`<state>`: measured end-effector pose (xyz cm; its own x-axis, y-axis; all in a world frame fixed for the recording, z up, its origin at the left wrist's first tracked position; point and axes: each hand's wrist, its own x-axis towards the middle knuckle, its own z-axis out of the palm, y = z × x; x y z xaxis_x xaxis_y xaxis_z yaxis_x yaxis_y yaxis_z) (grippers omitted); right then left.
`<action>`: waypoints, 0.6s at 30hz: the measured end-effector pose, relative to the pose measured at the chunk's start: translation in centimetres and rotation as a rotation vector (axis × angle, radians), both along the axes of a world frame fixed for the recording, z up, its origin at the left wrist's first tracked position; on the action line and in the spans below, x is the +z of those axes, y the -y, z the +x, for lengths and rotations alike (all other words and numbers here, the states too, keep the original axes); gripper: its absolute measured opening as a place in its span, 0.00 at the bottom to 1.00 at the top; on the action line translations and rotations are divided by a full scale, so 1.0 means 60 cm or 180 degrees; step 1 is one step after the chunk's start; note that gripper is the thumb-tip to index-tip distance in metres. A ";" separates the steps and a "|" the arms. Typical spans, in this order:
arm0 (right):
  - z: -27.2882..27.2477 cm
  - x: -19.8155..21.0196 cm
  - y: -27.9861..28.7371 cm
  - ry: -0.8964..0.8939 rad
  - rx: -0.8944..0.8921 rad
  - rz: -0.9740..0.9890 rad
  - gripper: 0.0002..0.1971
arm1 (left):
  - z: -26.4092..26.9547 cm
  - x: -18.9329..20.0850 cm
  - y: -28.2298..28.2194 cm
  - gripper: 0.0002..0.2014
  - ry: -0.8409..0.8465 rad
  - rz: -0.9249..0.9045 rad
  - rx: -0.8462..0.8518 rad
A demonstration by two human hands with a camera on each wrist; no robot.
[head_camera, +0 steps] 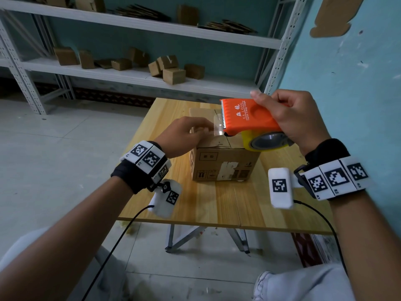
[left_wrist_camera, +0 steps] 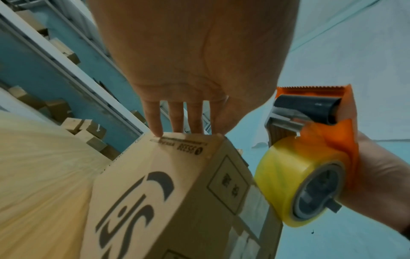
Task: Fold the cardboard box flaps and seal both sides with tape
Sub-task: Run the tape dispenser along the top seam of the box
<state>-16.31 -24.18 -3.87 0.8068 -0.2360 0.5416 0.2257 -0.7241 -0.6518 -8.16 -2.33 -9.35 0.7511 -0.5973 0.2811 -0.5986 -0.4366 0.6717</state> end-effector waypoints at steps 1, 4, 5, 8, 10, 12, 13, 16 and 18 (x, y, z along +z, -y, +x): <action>0.000 0.000 0.000 0.0002 0.0005 0.0000 0.27 | -0.001 0.002 0.000 0.13 -0.0068 -0.0142 -0.0005; 0.000 -0.001 -0.001 0.0016 0.0002 -0.0042 0.28 | -0.014 0.013 0.003 0.13 -0.0284 -0.0650 -0.0002; 0.000 -0.002 -0.002 0.0022 -0.0001 -0.0053 0.28 | -0.018 0.017 0.005 0.15 -0.0355 -0.0804 0.0021; 0.001 -0.001 -0.003 0.0039 -0.0003 -0.0074 0.28 | -0.033 0.031 0.012 0.19 -0.0578 -0.1164 0.0089; 0.001 0.000 -0.003 0.0052 -0.0009 -0.0100 0.29 | -0.039 0.039 0.016 0.21 -0.0710 -0.1263 0.0107; 0.001 0.000 -0.004 0.0056 -0.0026 -0.0137 0.29 | -0.043 0.043 0.019 0.22 -0.0861 -0.1326 0.0143; 0.001 0.000 -0.005 0.0055 -0.0035 -0.0158 0.28 | -0.046 0.044 0.020 0.22 -0.0933 -0.1332 0.0185; 0.000 0.000 -0.008 0.0035 -0.0051 -0.0191 0.25 | -0.055 0.043 0.029 0.23 -0.1114 -0.1342 0.0306; -0.001 0.000 -0.010 0.0020 -0.0050 -0.0211 0.23 | -0.061 0.044 0.036 0.23 -0.1160 -0.1393 0.0375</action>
<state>-16.35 -23.56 -3.86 0.7998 -0.2122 0.5615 0.2179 -0.7690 -0.6010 -11.82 -4.49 -6.69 0.9000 -0.3903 0.1941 -0.2593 -0.1214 0.9582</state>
